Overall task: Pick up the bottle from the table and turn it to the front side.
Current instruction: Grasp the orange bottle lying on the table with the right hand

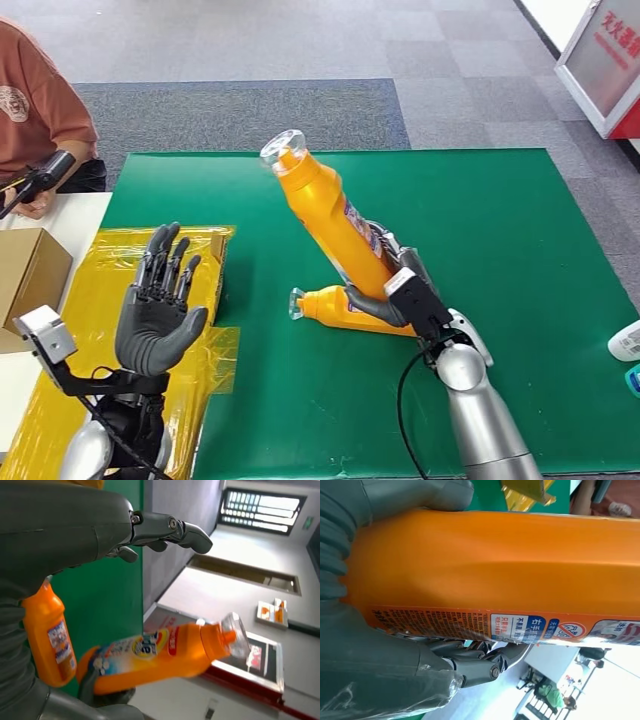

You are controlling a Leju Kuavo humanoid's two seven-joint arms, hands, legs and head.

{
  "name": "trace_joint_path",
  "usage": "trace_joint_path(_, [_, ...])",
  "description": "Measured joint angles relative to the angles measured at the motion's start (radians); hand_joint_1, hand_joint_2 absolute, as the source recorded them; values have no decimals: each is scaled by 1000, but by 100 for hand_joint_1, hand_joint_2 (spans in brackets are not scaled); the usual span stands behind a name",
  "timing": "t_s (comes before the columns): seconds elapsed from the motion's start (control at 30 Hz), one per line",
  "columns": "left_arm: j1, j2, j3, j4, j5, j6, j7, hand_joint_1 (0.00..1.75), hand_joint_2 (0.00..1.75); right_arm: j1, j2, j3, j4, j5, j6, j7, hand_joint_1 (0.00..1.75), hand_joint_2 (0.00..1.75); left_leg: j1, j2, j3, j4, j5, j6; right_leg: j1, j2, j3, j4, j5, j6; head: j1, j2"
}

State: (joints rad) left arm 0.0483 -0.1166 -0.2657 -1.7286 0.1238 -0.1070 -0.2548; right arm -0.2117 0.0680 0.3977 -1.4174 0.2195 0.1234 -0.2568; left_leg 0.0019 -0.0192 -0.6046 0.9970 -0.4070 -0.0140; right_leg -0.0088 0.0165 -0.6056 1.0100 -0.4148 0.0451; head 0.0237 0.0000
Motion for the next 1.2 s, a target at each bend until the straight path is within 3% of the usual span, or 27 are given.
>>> trace_joint_path(0.17, [-37,-2,-30,14,33,-19,16,0,175,-10,16,8,19,4,3,-7,175,175,0,0,0,0,0,0,0,0,0,0,0,0,0,0])
trace_joint_path(0.3, [-179,-11,-111,88,152,-36,81,0,175,-51,52,45,75,4,20,-8,175,175,0,0,-1,0,1,-1,0,0,-1,0,1,0,0,0])
trace_joint_path(0.57, [-309,-31,-161,182,181,-39,109,0,175,-85,75,48,149,-17,23,-19,175,175,0,0,-2,0,2,-1,0,0,-2,0,2,0,0,0])
trace_joint_path(0.77, [-329,-42,-196,191,204,-19,120,0,175,-82,77,47,154,-24,26,-27,175,175,0,0,-3,0,2,-1,0,0,-3,0,2,0,0,0])
trace_joint_path(1.2, [-317,-39,-188,198,163,63,97,0,175,-81,77,13,117,-40,16,-28,175,175,0,0,-3,0,2,-1,0,0,-3,0,2,0,0,0])
